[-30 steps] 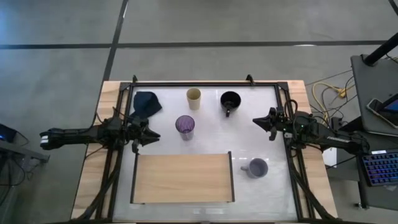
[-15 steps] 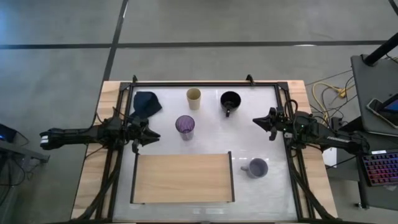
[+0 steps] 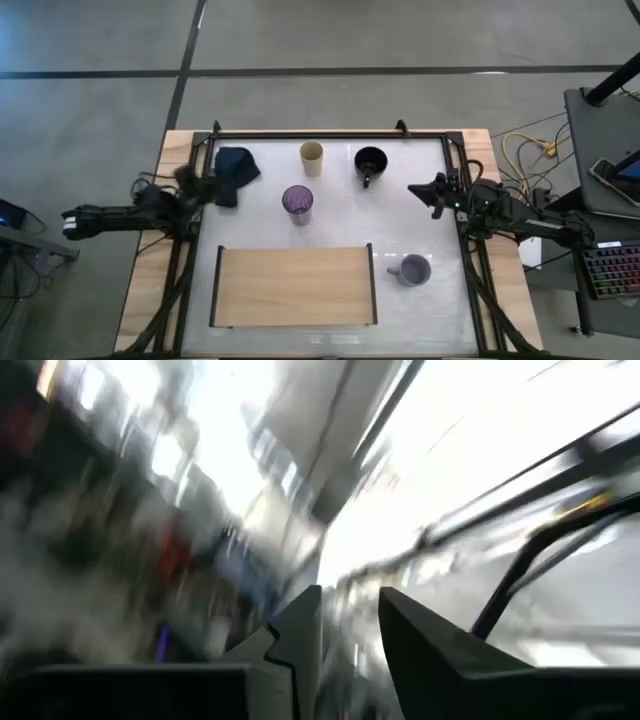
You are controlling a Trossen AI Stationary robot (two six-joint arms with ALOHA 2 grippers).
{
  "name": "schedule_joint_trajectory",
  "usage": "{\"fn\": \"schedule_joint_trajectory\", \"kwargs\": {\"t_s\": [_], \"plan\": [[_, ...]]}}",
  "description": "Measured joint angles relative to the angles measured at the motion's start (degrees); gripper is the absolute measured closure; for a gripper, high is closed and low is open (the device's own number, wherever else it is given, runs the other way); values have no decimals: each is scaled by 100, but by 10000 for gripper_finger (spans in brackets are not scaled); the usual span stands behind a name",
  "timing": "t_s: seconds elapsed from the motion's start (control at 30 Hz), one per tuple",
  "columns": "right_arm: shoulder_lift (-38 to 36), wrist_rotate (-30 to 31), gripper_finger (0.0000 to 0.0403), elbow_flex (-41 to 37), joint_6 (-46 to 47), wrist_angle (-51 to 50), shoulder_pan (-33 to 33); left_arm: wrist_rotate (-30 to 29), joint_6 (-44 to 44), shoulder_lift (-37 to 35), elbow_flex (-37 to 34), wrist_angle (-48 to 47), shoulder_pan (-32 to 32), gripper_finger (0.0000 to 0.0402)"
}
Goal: Stack small to large cups/mugs on shelf
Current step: Put the purple cup on the shelf
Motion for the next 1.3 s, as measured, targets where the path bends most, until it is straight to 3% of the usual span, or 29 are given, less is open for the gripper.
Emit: {"fn": "schedule_joint_trajectory", "kwargs": {"t_s": [0.1,0.23,0.33,0.37,0.43,0.5,0.57,0.6,0.67,0.73,0.83,1.0,1.3], "plan": [[2,755,394,0,-21,-17,0,-1097,114,149,62,1253,8,314],[0,1632,394,0,-11,-15,-2,-817,1088,342,563,1518,-4,314],[-9,1773,394,0,126,55,-2,-870,1810,760,1700,694,2,314],[-9,1769,394,0,270,103,-1,-807,2055,948,2247,-107,2,314],[-9,1766,394,0,696,174,-2,-735,2229,1413,3565,-2647,2,314],[-9,1760,394,0,1143,191,-1,-900,2065,2077,5091,-6085,-5,314],[-8,1764,394,0,1231,204,-2,-1437,1478,2825,6507,-9415,-3,314],[-7,1763,394,0,1187,208,0,-1727,1080,3188,7088,-10647,-2,314],[-7,1762,394,0,1145,217,-2,-1987,570,4113,7838,-11975,5,314],[-9,1719,394,0,1141,220,0,-1886,602,4699,8284,-12246,2,313],[-2,1573,394,0,1120,222,0,-1516,1189,5563,8549,-11723,-4,306],[-9,1474,394,0,1125,230,0,-1399,1499,6864,8821,-11769,104,262],[-7,736,394,0,1119,230,0,-486,1536,7602,8948,-11926,219,190]]}}
